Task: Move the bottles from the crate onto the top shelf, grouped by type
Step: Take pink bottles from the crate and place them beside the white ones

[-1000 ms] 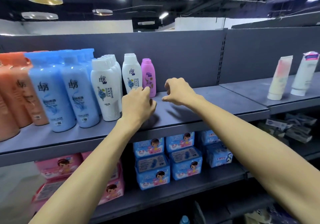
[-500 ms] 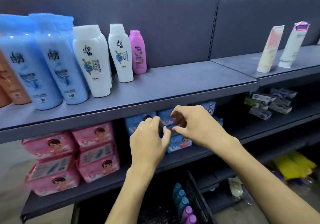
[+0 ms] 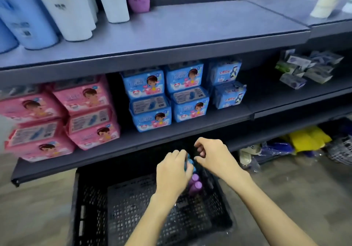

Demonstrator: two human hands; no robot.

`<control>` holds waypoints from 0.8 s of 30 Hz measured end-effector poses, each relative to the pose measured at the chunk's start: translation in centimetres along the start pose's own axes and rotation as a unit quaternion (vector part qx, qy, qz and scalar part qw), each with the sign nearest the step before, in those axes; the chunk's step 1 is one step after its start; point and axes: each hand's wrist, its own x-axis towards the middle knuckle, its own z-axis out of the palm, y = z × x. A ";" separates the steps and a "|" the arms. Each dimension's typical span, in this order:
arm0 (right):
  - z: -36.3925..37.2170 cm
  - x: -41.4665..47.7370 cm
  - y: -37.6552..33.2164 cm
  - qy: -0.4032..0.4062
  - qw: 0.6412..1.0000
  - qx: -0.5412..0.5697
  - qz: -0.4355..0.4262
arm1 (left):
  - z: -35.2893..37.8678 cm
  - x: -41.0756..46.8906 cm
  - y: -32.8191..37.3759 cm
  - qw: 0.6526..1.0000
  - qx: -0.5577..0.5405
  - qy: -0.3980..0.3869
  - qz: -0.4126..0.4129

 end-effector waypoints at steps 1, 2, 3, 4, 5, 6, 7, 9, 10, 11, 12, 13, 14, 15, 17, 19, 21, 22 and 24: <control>1.1 0.0 0.7 -0.014 1.000 0.001 0.015 | 0.9 -0.5 -0.2 1.000 0.002 -0.016 -0.004; 2.3 -0.1 1.4 -0.027 0.999 0.001 0.031 | 1.7 -0.9 -0.5 0.999 0.004 -0.034 -0.013; 3.3 0.0 2.1 -0.040 0.998 -0.003 0.043 | 2.4 -1.3 -0.8 0.998 0.007 -0.050 -0.025; 4.3 0.0 2.7 -0.053 0.997 -0.010 0.052 | 3.0 -1.6 -1.1 0.997 0.011 -0.066 -0.037; 5.3 0.0 3.3 -0.066 0.996 -0.017 0.061 | 3.5 -2.0 -1.3 0.996 0.015 -0.079 -0.046; 6.3 0.0 3.8 -0.076 0.994 -0.024 0.069 | 4.0 -2.2 -1.5 0.994 0.017 -0.090 -0.052; 7.1 0.0 4.3 -0.085 0.993 -0.031 0.075 | 4.4 -2.5 -1.6 0.993 0.017 -0.099 -0.057; 8.8 -0.1 5.3 -0.103 0.990 -0.040 0.089 | 5.2 -3.0 -1.8 0.991 0.014 -0.114 -0.068; 9.6 -0.1 5.7 -0.112 0.988 -0.044 0.094 | 5.5 -3.2 -1.9 0.990 0.012 -0.120 -0.075; 10.4 -0.2 6.1 -0.124 0.986 -0.051 0.098 | 5.8 -3.5 -2.0 0.989 0.010 -0.126 -0.082; 11.2 -0.1 6.3 -0.135 0.984 -0.057 0.101 | 6.2 -3.7 -2.0 0.987 0.008 -0.132 -0.089; 12.0 0.0 6.5 -0.146 0.982 -0.062 0.105 | 6.5 -3.9 -2.1 0.986 0.005 -0.136 -0.094; 12.8 0.1 6.5 -0.156 0.979 -0.065 0.110 | 6.8 -4.1 -2.1 0.985 0.001 -0.140 -0.100; 13.8 0.2 6.6 -0.167 0.977 -0.064 0.117 | 7.1 -4.3 -2.1 0.984 -0.001 -0.144 -0.107; 15.5 0.3 6.6 -0.178 0.973 -0.058 0.136 | 7.4 -4.7 -2.2 0.982 -0.003 -0.147 -0.116; 17.2 0.5 7.0 -0.185 0.968 -0.048 0.163 | 7.8 -5.0 -2.3 0.981 -0.011 -0.144 -0.126; 18.6 0.5 7.3 -0.193 0.960 -0.038 0.199 | 8.2 -5.4 -2.4 0.980 -0.016 -0.146 -0.135; 19.4 0.5 7.5 -0.191 0.958 -0.038 0.209 | 8.3 -5.6 -2.4 0.979 -0.015 -0.149 -0.139; 20.8 0.2 7.9 -0.180 0.956 -0.043 0.226 | 8.7 -6.1 -2.6 0.976 -0.017 -0.156 -0.150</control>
